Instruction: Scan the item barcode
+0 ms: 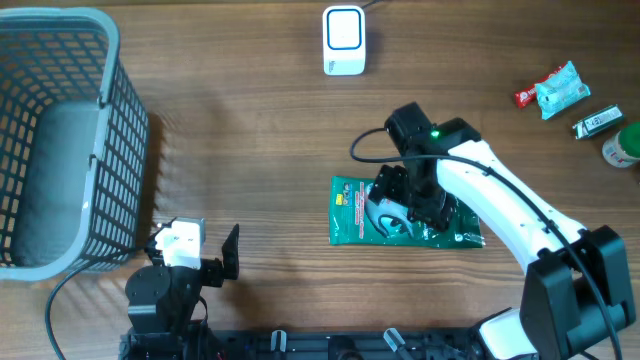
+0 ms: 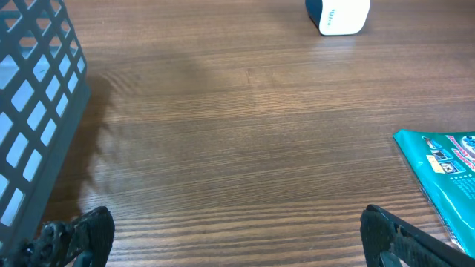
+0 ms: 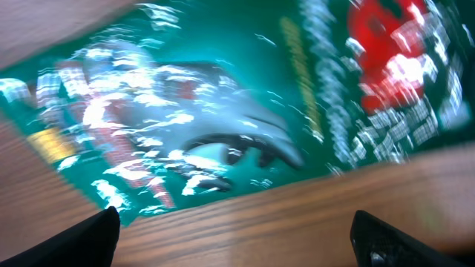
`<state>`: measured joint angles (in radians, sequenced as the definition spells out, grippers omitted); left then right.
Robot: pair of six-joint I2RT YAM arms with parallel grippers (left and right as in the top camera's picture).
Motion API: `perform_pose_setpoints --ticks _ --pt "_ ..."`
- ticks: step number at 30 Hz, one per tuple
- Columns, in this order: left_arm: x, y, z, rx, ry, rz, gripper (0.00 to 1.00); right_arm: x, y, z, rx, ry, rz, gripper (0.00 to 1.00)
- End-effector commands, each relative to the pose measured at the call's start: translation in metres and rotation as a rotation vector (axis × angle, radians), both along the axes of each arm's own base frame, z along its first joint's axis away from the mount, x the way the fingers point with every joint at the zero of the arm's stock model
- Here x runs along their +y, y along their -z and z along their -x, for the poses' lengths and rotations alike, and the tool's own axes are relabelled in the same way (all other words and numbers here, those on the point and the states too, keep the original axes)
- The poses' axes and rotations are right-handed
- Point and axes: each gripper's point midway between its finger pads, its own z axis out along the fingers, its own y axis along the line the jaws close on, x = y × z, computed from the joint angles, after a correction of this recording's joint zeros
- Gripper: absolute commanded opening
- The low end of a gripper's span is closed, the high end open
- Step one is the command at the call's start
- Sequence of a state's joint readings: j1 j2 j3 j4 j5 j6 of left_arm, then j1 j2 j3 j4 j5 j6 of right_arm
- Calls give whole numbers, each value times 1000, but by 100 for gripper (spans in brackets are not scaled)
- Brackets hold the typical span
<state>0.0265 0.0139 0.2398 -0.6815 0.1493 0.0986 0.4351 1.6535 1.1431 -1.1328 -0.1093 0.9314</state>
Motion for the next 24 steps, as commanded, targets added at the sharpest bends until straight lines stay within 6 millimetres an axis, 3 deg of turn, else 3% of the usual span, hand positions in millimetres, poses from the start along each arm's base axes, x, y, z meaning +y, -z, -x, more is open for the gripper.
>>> perform_pose_setpoints --ticks 1,3,8,11,14,20,21,23,24 --pt "2 0 0 -4 -13 6 100 -19 14 13 46 484 149 100" --pt "2 0 0 -4 -13 6 100 -24 25 6 -7 586 174 100" --pt "2 0 0 -4 -13 6 100 -10 81 -18 -173 589 6 99" --pt "2 0 0 -4 -13 6 100 -7 86 -18 -181 590 -19 70" --pt "2 0 0 -4 -13 6 100 -6 85 -20 -192 547 -25 5" --pt "2 0 0 -4 -13 6 100 6 80 -32 -237 397 -89 4" --pt "2 0 0 -4 -13 6 100 13 75 -34 -240 341 -125 13" --pt "2 0 0 -4 -13 6 100 24 55 -39 -258 276 -188 53" --pt "2 0 0 -4 -13 6 100 27 41 -43 -276 262 -203 62"
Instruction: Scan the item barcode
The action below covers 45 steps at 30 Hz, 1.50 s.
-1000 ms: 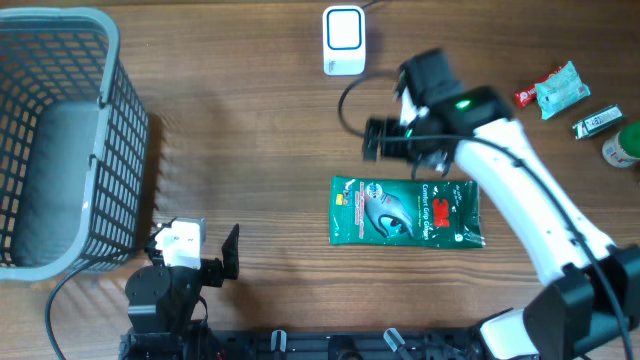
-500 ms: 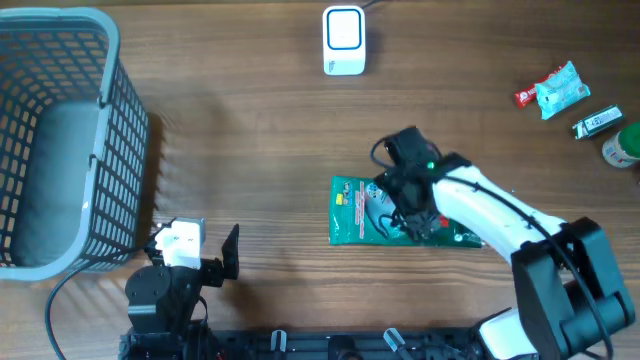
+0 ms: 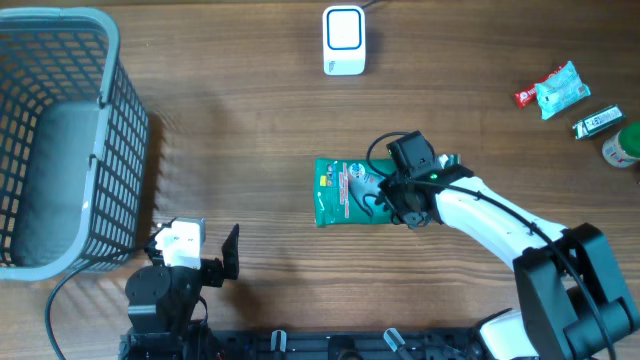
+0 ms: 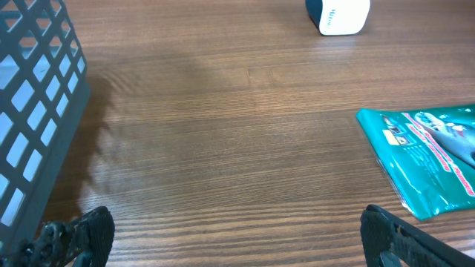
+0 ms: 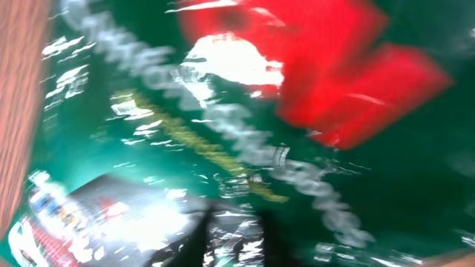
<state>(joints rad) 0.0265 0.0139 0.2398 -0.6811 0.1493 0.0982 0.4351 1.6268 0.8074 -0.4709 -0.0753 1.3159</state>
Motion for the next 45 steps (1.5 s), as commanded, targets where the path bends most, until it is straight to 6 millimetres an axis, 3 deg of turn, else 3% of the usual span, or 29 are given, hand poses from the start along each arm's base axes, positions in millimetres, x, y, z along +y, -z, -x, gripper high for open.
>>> perform_pose_setpoints --ticks 1,2,3,4,6,10,13,19,20,21,23,26,29,31,34,37,39,41,42,45 --pt "2 0 0 -4 -13 6 100 14 -36 -3 -47 -151 -48 76" --pt "2 0 0 -4 -13 6 100 16 -54 -9 -92 -176 -55 91" --pt "2 0 0 -4 -13 6 100 18 -79 -19 -170 -203 -51 100" --pt "2 0 0 -4 -12 6 100 17 -95 -26 -228 -205 -43 100" --pt "2 0 0 -4 -13 6 100 9 -98 -27 -217 -113 -38 100" --pt "2 0 0 -4 -13 6 100 -3 -54 -1 28 106 -10 100" --pt "2 0 0 -4 -13 6 100 0 -9 15 223 239 0 100" --pt "2 0 0 -4 -13 6 100 -6 40 33 369 279 74 100" --pt "2 0 0 -4 -13 6 100 -2 48 33 384 257 56 96" --pt "2 0 0 -4 -13 6 100 2 55 32 387 234 41 61" --pt "2 0 0 -4 -13 6 100 8 60 31 392 206 16 8" --pt "2 0 0 -4 -13 6 100 13 58 19 325 91 -1 5" --pt "2 0 0 -4 -13 6 100 18 42 9 253 11 -25 5" --pt "2 0 0 -4 -13 6 100 26 10 -4 141 -79 -68 5" --pt "2 0 0 -4 -13 6 100 49 -88 -31 -244 -384 -165 5" --pt "2 0 0 -4 -13 6 100 71 -188 -30 -691 -770 -186 5" --pt "2 0 0 -4 -13 6 100 87 -248 -9 -975 -1018 -216 4" --pt "2 0 0 -4 -13 6 100 103 -300 30 -1285 -1316 -262 4" --pt "2 0 0 -4 -13 6 100 108 -317 50 -1421 -1450 -282 5" --pt "2 0 0 -4 -13 6 100 115 -339 91 -1752 -1749 -309 5"
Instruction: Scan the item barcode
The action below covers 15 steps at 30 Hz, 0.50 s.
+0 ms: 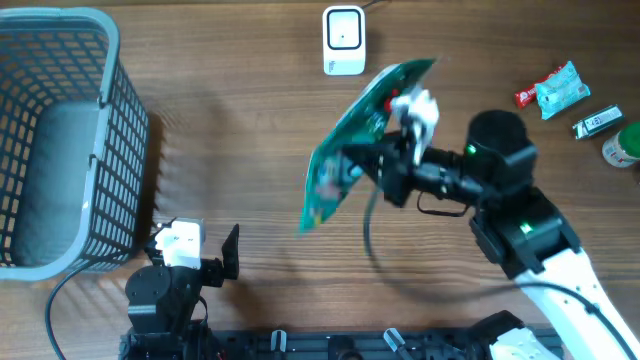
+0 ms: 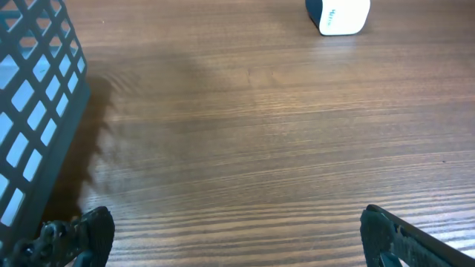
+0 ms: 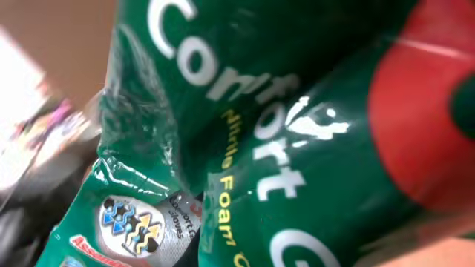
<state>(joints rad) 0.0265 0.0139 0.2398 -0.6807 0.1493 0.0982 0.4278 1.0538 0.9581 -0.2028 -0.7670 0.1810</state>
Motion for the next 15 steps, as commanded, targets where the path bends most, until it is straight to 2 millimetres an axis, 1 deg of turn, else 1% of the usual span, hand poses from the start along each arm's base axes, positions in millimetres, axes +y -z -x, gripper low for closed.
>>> perform_pose_setpoints --ticks 1,2,4,6,7,8,12,15 --pt "2 0 0 -3 -13 6 100 15 -24 69 -555 -505 -50 5" --pt "2 0 0 -3 -13 6 100 16 -26 76 -663 -566 -69 5" --pt "2 0 0 -3 -13 6 100 16 -31 88 -955 -696 -138 4" --pt "2 0 0 -3 -13 6 100 16 -34 94 -1175 -774 -206 5" --pt "2 0 0 -3 -13 6 100 15 -34 96 -1320 -823 -256 5" --pt "2 0 0 -3 -13 6 100 15 -33 94 -1401 -842 -277 5" --pt "2 0 0 -3 -13 6 100 28 -29 80 -1611 -839 -285 5" --pt "2 0 0 -3 -13 6 100 30 -27 76 -1657 -834 -284 5"
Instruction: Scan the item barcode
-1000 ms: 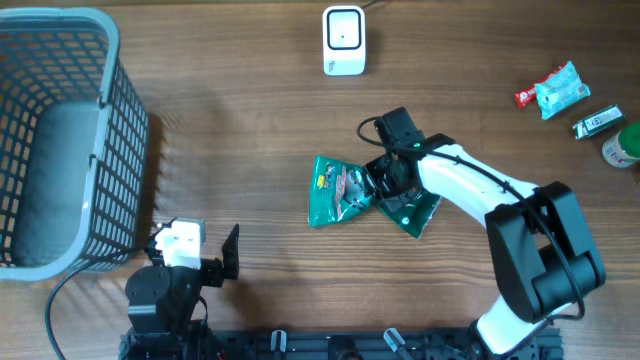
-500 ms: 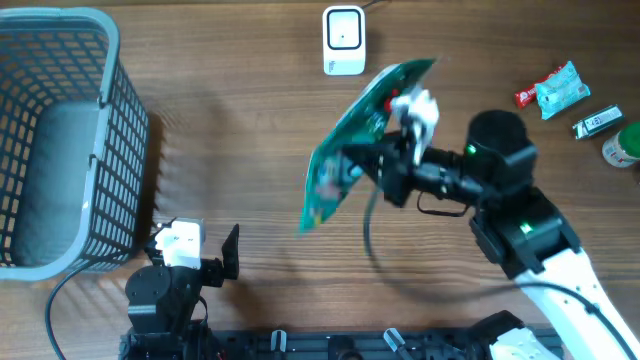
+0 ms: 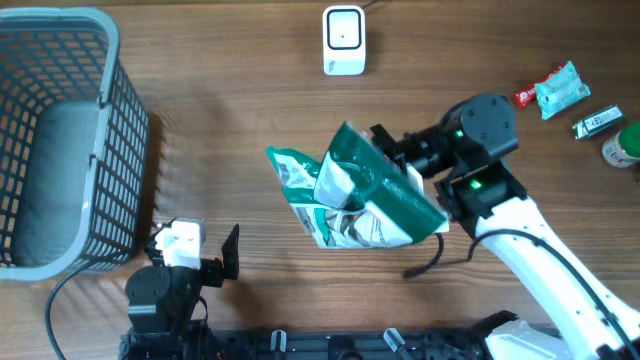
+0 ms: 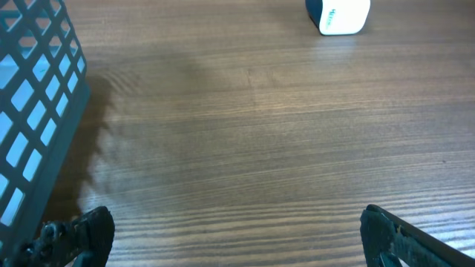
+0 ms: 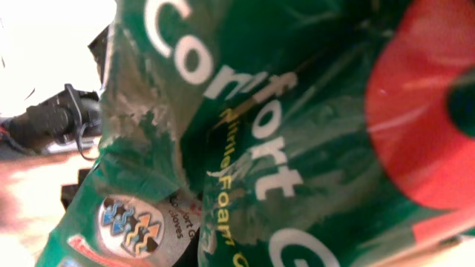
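A green glove packet [image 3: 360, 195] hangs crumpled above the middle of the table, its pale side partly up. My right gripper [image 3: 398, 165] is shut on its right part. In the right wrist view the packet [image 5: 282, 141] fills the frame and hides the fingers. The white scanner [image 3: 343, 40] stands at the table's far edge, well beyond the packet, and shows as scanner [image 4: 338, 15] in the left wrist view. My left gripper [image 4: 234, 245] rests open near the front left, holding nothing.
A grey wire basket [image 3: 60, 140] stands at the left; its wall [image 4: 33, 111] is close to my left gripper. Small snack packets [image 3: 548, 88], a bar [image 3: 597, 121] and a green-capped jar [image 3: 622, 145] lie at the far right. The table [image 3: 230, 130] is brown wood.
The packet was held up on edge near the scanner. Now it sits lower and nearer the table's front, turned and more crumpled. The right arm has swung back. The left arm is still.
The packet first lay flat on the table under my open right gripper. Then it lay a little further left with the gripper down on it. Later it was lifted and tilted toward the scanner, and now it is held over mid-table.
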`<state>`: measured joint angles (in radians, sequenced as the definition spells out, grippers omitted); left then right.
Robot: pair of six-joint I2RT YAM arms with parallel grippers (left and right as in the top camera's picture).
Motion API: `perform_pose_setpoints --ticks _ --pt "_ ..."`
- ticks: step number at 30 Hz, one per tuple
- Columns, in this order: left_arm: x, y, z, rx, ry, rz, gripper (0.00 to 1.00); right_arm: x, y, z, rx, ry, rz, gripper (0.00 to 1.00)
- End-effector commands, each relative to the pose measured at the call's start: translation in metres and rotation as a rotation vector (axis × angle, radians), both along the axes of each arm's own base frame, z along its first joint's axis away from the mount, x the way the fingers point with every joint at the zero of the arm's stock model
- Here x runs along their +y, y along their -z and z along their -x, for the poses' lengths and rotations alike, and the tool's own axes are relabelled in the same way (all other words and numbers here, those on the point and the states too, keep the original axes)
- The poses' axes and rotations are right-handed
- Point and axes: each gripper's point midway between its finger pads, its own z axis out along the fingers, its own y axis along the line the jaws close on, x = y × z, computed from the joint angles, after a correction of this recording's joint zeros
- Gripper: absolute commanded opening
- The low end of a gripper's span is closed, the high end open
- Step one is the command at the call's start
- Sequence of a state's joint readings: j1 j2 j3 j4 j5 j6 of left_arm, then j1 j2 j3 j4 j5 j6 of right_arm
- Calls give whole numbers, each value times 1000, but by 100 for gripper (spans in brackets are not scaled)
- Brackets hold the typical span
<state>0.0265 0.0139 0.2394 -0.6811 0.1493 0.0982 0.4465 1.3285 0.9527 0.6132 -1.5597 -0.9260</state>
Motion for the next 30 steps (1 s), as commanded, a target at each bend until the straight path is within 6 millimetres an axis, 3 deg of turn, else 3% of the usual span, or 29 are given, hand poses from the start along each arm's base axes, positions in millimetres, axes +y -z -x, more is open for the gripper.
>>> perform_pose_setpoints --ticks 1,15,17,20,21,22,24,25,26,28,29,30 --pt "2 0 0 -4 -13 6 100 -1 6 5 -65 -65 -16 5" --pt "2 0 0 -4 -13 6 100 -1 8 4 -11 -64 10 4" --pt "2 0 0 -4 -13 6 100 1 7 -2 151 -29 80 4" --pt "2 0 0 -4 -13 6 100 13 14 -45 699 207 222 5" --pt "2 0 0 -4 -13 6 100 16 34 -75 1018 372 282 4" --pt "2 0 0 -4 -13 6 100 17 49 -80 1142 412 328 4" --pt "2 0 0 -4 -13 6 100 18 74 -71 1265 353 444 4" --pt "2 0 0 -4 -13 6 100 20 85 -79 1302 379 455 5" --pt "2 0 0 -4 -13 6 100 21 108 -99 1448 494 471 5" --pt "2 0 0 -4 -13 6 100 4 184 -153 1859 921 450 4" --pt "2 0 0 -4 -13 6 100 -19 231 -170 2085 1187 408 4" --pt "2 0 0 -4 -13 6 100 -54 292 -167 2309 1512 396 4"
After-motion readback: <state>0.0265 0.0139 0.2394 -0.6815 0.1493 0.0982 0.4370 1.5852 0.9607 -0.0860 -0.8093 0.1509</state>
